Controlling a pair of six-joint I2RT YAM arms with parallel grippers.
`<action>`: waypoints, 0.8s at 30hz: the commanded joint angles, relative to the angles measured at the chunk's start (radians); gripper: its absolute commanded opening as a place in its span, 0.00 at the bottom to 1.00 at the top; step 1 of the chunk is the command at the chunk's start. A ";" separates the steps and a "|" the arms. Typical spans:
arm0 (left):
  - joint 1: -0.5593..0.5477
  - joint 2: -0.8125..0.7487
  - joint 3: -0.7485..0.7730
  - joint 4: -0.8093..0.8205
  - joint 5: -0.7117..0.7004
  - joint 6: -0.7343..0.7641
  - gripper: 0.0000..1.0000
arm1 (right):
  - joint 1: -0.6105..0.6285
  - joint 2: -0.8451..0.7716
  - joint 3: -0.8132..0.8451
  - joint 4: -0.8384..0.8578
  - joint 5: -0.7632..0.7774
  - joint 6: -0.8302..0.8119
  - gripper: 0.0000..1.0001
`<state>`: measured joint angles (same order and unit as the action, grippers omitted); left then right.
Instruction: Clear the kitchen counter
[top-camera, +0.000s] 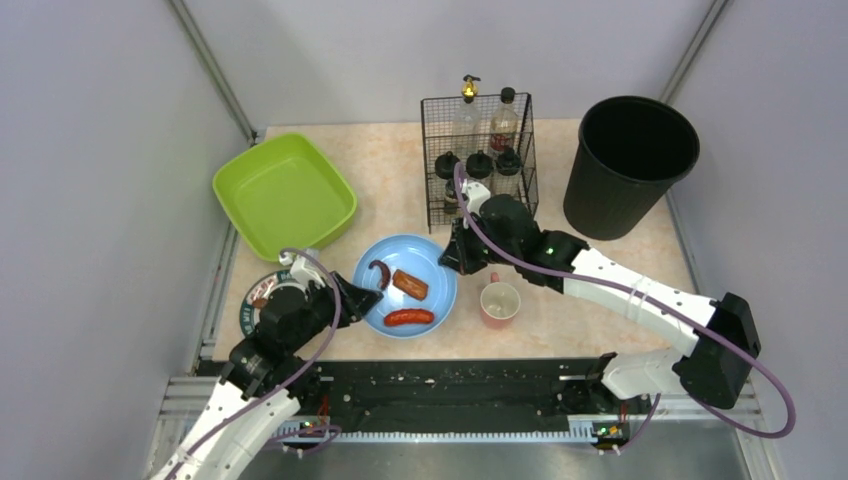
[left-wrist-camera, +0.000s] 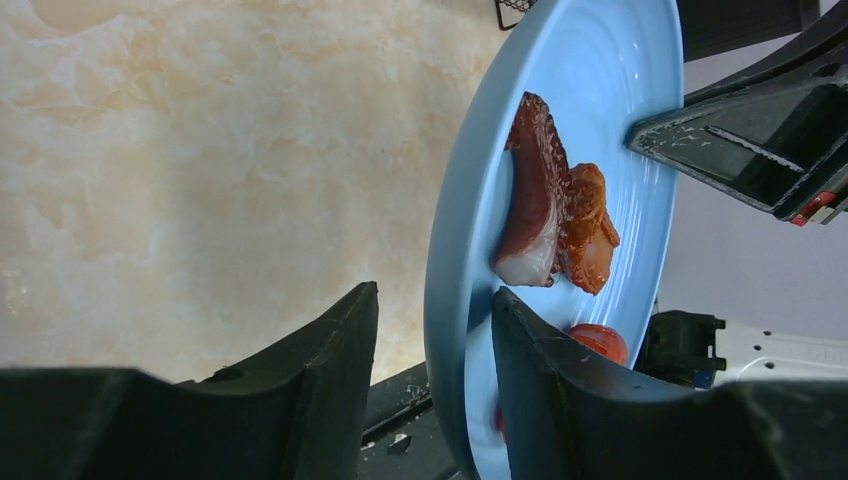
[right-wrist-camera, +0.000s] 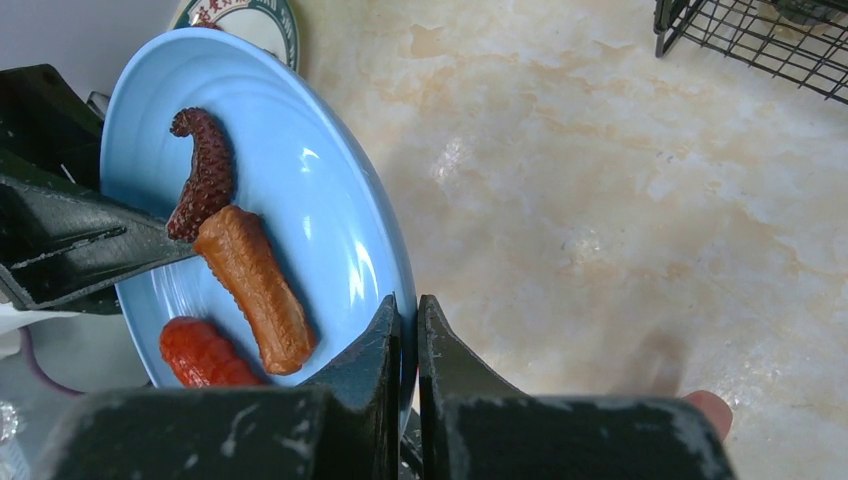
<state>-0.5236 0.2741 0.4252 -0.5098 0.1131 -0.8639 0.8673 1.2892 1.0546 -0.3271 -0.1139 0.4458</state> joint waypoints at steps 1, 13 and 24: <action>0.001 -0.054 -0.039 0.121 0.009 -0.036 0.48 | -0.010 -0.050 0.012 0.061 -0.062 0.021 0.00; 0.001 -0.090 -0.047 0.169 0.043 -0.081 0.00 | -0.010 -0.050 -0.023 0.056 -0.073 0.025 0.00; 0.001 -0.083 -0.041 0.201 0.089 -0.142 0.00 | -0.009 -0.063 -0.021 0.019 -0.071 0.007 0.22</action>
<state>-0.5190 0.1925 0.3752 -0.4282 0.1368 -0.9535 0.8612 1.2755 1.0252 -0.3389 -0.1623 0.4473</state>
